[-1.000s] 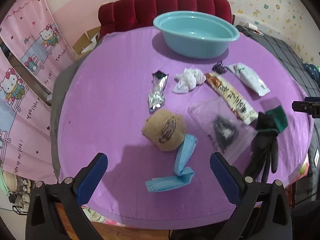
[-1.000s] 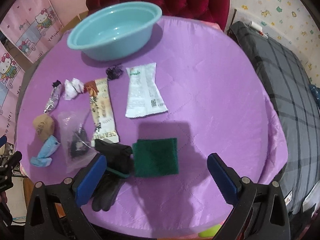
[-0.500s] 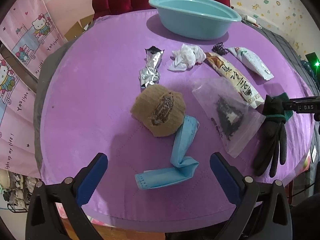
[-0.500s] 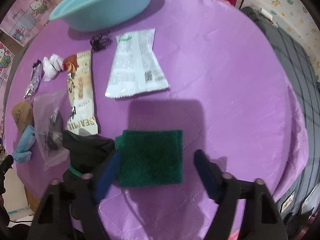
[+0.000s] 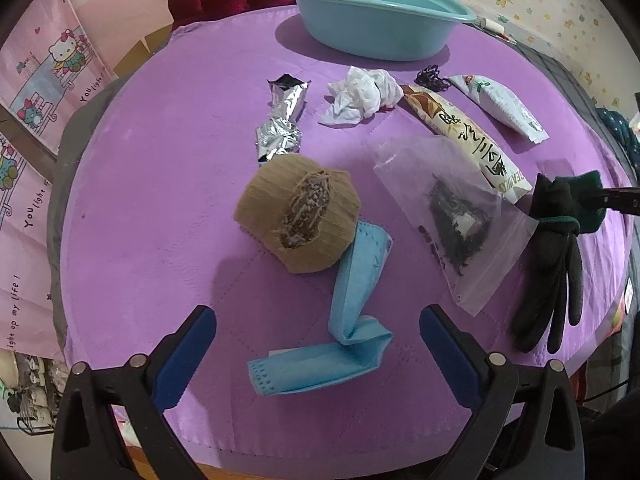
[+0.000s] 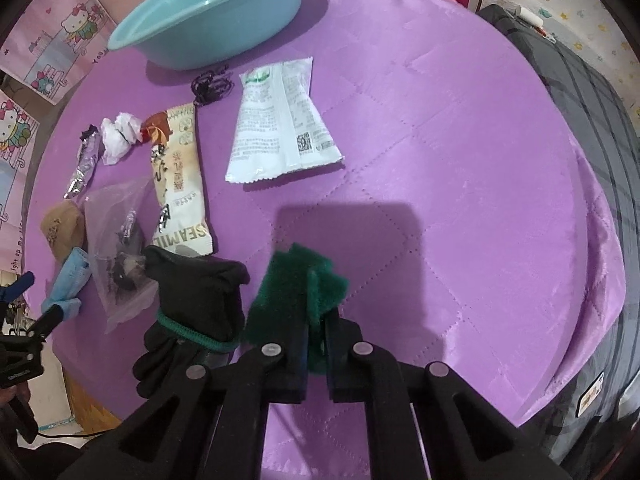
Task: Organize soft objects
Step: 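Grasp the green scouring pad with the right tool while the left tool grasps the blue mask, then carry the green pad and blue mask with both tools over the blue basin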
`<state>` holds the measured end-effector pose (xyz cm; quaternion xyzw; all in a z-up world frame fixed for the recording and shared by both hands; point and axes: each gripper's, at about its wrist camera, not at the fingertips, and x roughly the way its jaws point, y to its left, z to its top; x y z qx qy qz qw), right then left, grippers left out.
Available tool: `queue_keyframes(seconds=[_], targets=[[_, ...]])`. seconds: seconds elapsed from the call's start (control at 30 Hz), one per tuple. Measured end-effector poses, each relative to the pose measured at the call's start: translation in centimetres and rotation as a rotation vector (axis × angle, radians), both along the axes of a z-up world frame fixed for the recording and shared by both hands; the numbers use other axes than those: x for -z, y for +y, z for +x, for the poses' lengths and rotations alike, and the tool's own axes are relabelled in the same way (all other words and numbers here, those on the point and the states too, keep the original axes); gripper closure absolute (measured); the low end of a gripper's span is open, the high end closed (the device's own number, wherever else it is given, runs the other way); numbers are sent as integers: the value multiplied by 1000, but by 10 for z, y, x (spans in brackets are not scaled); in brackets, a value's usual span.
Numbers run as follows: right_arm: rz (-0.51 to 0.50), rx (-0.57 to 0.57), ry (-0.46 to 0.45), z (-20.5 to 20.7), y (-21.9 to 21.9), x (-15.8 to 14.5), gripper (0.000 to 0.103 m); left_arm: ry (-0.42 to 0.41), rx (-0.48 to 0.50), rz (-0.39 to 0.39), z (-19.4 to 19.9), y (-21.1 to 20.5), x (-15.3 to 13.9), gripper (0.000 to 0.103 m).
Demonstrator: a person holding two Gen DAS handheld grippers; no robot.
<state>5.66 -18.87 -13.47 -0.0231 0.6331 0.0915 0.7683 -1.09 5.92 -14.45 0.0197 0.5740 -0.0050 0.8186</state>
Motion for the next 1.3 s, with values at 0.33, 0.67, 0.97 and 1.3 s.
queue_keyframes(seconds=[0.33,0.67,0.97,1.3], targets=[[12,11,-47,-14,1,-31,99,72,80,-58,-1,-11,12,80],[26,11,-72,-28,2,-44,99,10,142,-76,-5,-26,-12,81],[35,8,-106,-36,6,-57,98,-43,155,-63,0,-31,-36,81],[33,-15,-162,-31,14,-86,98,-95,178,-74,14,-37,-71,81]])
